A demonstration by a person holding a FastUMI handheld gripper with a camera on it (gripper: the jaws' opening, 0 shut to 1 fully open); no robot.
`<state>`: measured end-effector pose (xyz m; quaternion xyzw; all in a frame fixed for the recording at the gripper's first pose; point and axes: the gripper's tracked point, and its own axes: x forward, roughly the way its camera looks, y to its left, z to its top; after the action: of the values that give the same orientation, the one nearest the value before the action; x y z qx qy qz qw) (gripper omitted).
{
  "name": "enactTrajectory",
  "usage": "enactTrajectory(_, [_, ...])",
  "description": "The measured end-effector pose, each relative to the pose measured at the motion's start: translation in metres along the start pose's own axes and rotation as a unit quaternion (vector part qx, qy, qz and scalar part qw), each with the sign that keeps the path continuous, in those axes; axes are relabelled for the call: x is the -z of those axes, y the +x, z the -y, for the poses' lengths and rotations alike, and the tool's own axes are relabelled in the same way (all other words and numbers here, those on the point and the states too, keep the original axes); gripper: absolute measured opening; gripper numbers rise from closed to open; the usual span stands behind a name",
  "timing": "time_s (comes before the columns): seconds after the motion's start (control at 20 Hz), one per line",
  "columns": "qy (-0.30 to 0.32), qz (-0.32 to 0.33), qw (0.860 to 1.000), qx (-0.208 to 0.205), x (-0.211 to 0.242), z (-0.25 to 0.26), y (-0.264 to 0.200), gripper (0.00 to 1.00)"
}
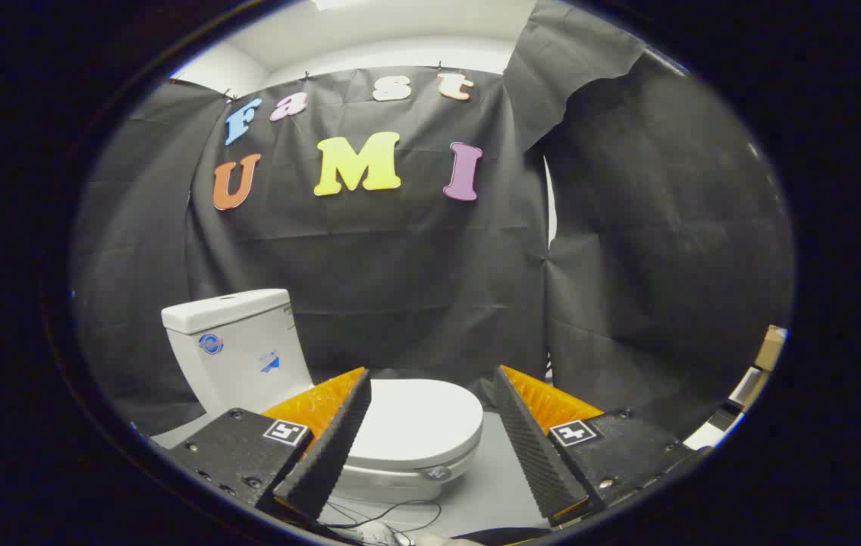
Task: Open the toilet lid.
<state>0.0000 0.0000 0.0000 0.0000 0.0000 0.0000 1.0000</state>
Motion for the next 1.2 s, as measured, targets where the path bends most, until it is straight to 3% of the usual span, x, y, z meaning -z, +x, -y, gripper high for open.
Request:
enactTrajectory(0.85, [0.019,-0.003,1.000,-0.021,-0.007,-0.005,0.033,1.00])
enactTrajectory(1.2, [0.102,-0.025,0.994,-0.043,0.016,0.004,0.061,1.00])
